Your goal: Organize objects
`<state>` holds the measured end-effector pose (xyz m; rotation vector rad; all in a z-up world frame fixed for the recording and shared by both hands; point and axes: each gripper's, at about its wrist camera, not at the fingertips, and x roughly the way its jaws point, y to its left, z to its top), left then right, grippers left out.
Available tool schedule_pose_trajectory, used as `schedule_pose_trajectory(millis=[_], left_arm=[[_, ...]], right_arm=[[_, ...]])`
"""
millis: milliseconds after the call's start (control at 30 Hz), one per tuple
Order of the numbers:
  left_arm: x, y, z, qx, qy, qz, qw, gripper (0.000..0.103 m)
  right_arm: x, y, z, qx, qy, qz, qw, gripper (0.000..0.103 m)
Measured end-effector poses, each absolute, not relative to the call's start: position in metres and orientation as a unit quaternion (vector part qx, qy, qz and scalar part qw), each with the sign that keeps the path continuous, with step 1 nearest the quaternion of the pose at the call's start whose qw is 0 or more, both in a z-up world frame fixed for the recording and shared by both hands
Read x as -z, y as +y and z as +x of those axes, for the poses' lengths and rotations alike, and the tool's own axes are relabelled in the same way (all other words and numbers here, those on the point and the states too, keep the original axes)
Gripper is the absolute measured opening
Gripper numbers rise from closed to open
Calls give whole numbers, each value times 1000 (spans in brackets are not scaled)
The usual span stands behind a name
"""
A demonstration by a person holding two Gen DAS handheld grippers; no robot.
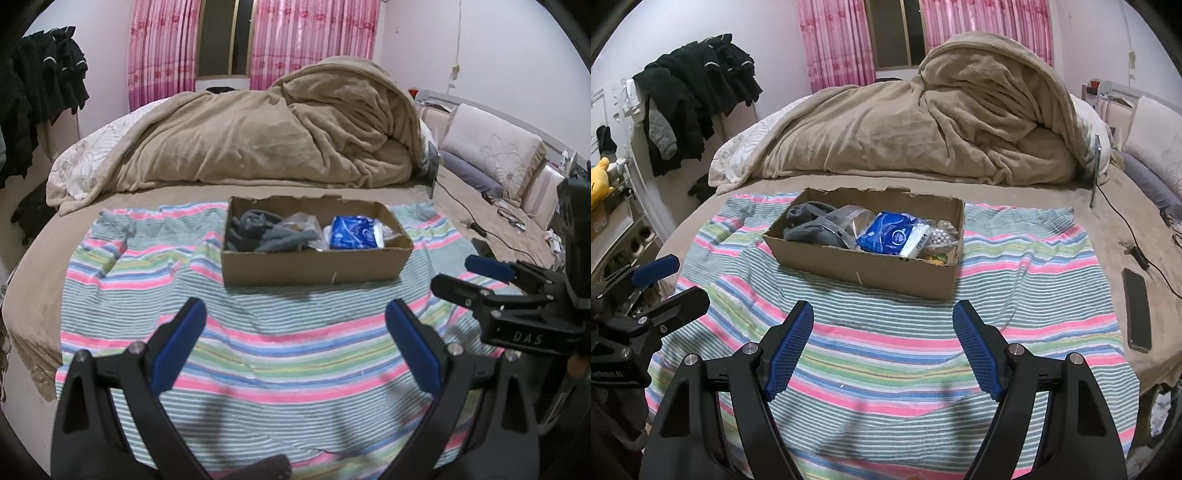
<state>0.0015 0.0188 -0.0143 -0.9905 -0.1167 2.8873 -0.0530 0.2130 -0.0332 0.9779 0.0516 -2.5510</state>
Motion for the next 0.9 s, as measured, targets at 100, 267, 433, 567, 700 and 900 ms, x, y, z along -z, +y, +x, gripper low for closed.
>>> schedule_pose_trajectory(millis=[100, 267, 433, 567, 700, 900], left_arm=[[17, 17, -3, -944, -39, -326, 42, 99], [21, 16, -7, -942, -40, -331, 39, 99], [21, 14, -9, -942, -45, -332, 34, 99], [24, 12, -9, -939, -49, -339, 34, 99], [24, 11, -9, -938, -54, -341, 37, 99], [21, 12, -6, -939, -52, -337, 36, 99]], right_arm=[[36, 214, -58, 913, 16, 353, 202, 81], [40, 215, -62, 912, 13, 358, 200, 81], [41, 216, -64, 912, 12, 359, 200, 81], [41, 216, -64, 912, 12, 358, 200, 81], [42, 217, -63, 912, 12, 359, 199, 81], [42, 218, -62, 913, 12, 356, 198, 81]])
